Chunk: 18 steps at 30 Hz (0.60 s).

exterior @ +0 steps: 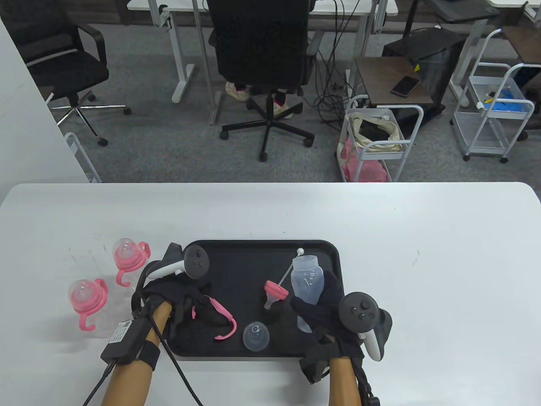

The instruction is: Assemble baby bottles from components

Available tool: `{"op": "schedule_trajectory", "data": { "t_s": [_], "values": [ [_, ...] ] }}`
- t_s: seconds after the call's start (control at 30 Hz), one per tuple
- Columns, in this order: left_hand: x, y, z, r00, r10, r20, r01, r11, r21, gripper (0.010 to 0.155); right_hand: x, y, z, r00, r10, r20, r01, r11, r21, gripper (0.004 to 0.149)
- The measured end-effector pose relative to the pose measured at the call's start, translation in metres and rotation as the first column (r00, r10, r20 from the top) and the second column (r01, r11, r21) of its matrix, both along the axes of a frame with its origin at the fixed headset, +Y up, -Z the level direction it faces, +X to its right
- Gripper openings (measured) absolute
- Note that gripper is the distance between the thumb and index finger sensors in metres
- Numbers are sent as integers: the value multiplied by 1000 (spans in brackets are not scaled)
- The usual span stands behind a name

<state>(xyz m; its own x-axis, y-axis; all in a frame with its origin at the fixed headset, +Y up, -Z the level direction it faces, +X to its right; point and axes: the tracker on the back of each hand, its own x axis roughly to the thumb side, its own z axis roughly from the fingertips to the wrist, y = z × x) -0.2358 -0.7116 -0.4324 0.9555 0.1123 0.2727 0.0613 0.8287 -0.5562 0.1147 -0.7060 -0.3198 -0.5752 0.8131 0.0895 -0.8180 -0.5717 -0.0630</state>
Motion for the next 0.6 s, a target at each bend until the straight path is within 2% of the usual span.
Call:
{"op": "schedule_trajectory", "data": {
  "t_s": [0.13, 0.4, 0.6],
  "values": [
    [-4, 5, 5, 999, 30, -23, -30, 1000, 9, 52, -1, 0, 0, 1000, 0, -6, 0, 1000, -2, 101],
    [-10, 35, 19, 988, 145, -51, -134, 975, 176, 49, -5, 0, -1, 999, 4, -35, -5, 1000, -6, 100],
    [-14, 60, 36, 969, 242, -46, -211, 912, 352, 39, -14, 2, 0, 997, 20, -78, -20, 1000, 2, 100]
  ]
}}
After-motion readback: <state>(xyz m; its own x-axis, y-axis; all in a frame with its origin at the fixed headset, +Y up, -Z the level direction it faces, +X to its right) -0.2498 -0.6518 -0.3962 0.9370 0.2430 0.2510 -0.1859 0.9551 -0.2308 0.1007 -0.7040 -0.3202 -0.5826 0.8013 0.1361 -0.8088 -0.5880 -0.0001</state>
